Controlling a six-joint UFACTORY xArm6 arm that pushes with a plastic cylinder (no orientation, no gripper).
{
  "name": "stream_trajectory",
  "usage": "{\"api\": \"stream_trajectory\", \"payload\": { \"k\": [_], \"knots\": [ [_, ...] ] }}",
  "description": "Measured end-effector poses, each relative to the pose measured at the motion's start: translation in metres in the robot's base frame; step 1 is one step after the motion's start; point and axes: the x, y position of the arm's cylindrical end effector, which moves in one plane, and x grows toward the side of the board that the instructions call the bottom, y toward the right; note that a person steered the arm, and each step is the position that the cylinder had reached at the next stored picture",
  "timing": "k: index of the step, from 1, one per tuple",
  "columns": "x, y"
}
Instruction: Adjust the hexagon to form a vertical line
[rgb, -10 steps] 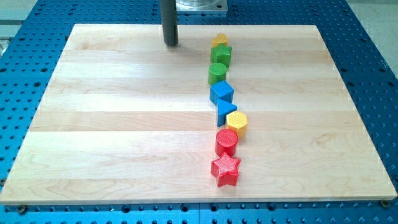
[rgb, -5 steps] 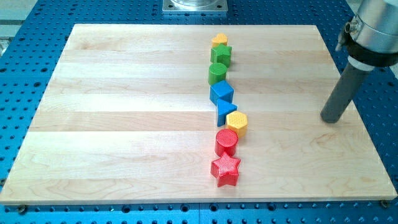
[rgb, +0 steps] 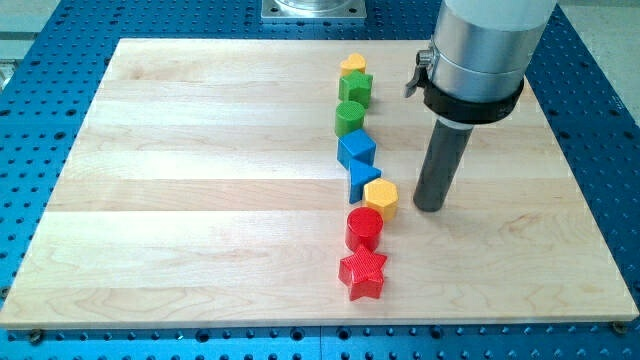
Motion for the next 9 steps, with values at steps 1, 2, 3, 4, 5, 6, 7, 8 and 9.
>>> {"api": "stream_trajectory", "payload": {
  "k": [1,2,3,4,5,6,7,8,9],
  "knots": [
    [0.0,-0.005],
    [0.0,-0.024],
    [0.001,-0.048],
    [0.003,-0.051],
    [-0.014,-0.005],
    [-0.078,0.042],
    [-0.159,0.062],
    [-0.218,0.068],
    [-0.23,0.066]
  ]
}}
